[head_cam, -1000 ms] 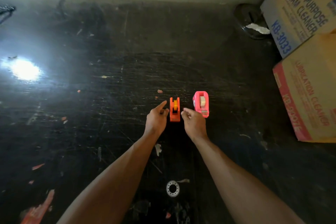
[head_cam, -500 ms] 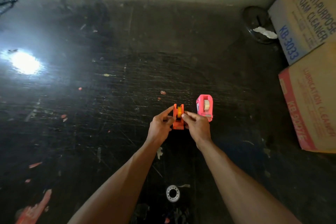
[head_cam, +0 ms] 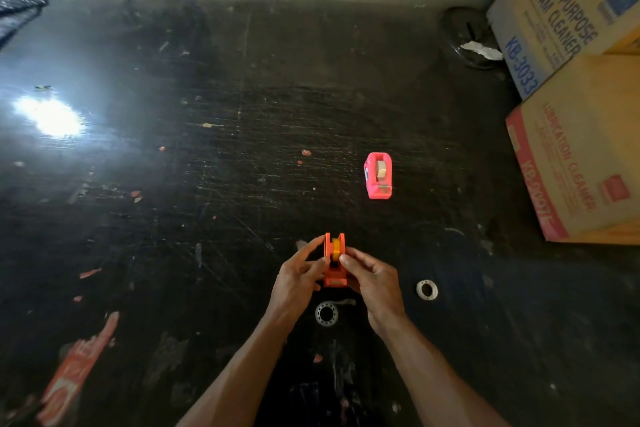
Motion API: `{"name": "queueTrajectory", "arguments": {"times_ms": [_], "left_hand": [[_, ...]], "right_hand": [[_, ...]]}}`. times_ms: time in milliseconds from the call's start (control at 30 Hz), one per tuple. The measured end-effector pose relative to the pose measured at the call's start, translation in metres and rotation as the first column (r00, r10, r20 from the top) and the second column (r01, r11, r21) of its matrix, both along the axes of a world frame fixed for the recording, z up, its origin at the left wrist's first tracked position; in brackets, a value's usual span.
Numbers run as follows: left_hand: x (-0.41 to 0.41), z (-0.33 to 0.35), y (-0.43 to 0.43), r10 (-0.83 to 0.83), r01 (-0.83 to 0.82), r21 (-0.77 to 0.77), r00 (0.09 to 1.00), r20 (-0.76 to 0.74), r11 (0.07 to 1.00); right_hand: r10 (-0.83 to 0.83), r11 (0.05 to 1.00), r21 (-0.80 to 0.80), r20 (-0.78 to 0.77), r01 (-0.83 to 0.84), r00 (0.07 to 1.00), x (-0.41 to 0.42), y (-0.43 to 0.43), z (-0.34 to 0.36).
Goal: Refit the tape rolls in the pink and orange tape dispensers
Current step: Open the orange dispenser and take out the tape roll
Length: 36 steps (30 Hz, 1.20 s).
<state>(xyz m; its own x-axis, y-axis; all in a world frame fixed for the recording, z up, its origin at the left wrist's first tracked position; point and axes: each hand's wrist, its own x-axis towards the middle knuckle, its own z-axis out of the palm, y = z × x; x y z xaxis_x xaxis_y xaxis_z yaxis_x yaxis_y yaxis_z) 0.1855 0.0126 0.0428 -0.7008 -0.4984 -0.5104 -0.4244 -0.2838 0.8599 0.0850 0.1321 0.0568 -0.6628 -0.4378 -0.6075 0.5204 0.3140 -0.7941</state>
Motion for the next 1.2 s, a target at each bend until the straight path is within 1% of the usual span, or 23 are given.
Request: {"name": "queueTrajectory", "arguments": {"times_ms": [200,267,333,400,467,567,667,767,833,900,1067,1200], "left_hand": [[0.022,0.012,0.019,0.016,-0.015,0.04,0.999,-0.043,0.999],[0.025,0.013,0.026,0.034,-0.031,0.051,0.998,-0.049,0.998],[0.029,0.011,0.029,0.078,-0.076,0.069,0.996,-0.038,0.995],[0.033,0.006,0.028,0.157,-0.156,0.073,0.987,-0.013,0.985],[0.039,0.0,0.021,0.18,-0.18,0.003,0.983,0.021,0.984],[0.049,-0.004,0.01,0.087,-0.059,-0.221,0.989,0.123,0.973],[0.055,-0.012,0.004,0.098,0.027,-0.47,0.966,0.24,0.882],[0.056,-0.014,0.003,0.093,0.135,-0.599,0.938,0.335,0.789],[0.056,-0.014,0.004,0.061,0.208,-0.643,0.927,0.37,0.737],[0.055,-0.019,0.003,0.056,0.239,-0.655,0.916,0.396,0.717],[0.053,-0.022,0.003,0.079,0.192,-0.658,0.93,0.359,0.728],[0.051,-0.014,0.006,0.162,0.081,-0.613,0.93,0.33,0.786]], "right_hand": [[-0.048,0.997,-0.054,0.136,0.056,0.99,0.02,0.021,0.002],[-0.063,0.995,-0.06,0.156,0.074,0.986,0.023,0.025,0.002],[-0.086,0.992,-0.078,0.175,0.101,0.981,0.024,0.029,0.004],[-0.125,0.986,-0.086,0.198,0.144,0.972,0.021,0.034,0.008],[-0.155,0.982,-0.074,0.205,0.174,0.966,0.017,0.04,0.009],[-0.14,0.986,-0.067,0.193,0.155,0.971,0.013,0.044,0.008],[-0.137,0.986,-0.065,0.173,0.15,0.975,0.012,0.047,0.008],[-0.146,0.985,-0.063,0.164,0.158,0.976,0.014,0.048,0.006],[-0.144,0.987,-0.053,0.166,0.154,0.976,0.016,0.049,0.005],[-0.138,0.988,-0.041,0.164,0.147,0.977,0.017,0.05,0.005],[-0.117,0.992,-0.033,0.138,0.122,0.983,0.015,0.051,0.005],[-0.102,0.994,-0.038,0.123,0.107,0.987,0.015,0.05,0.007]]}}
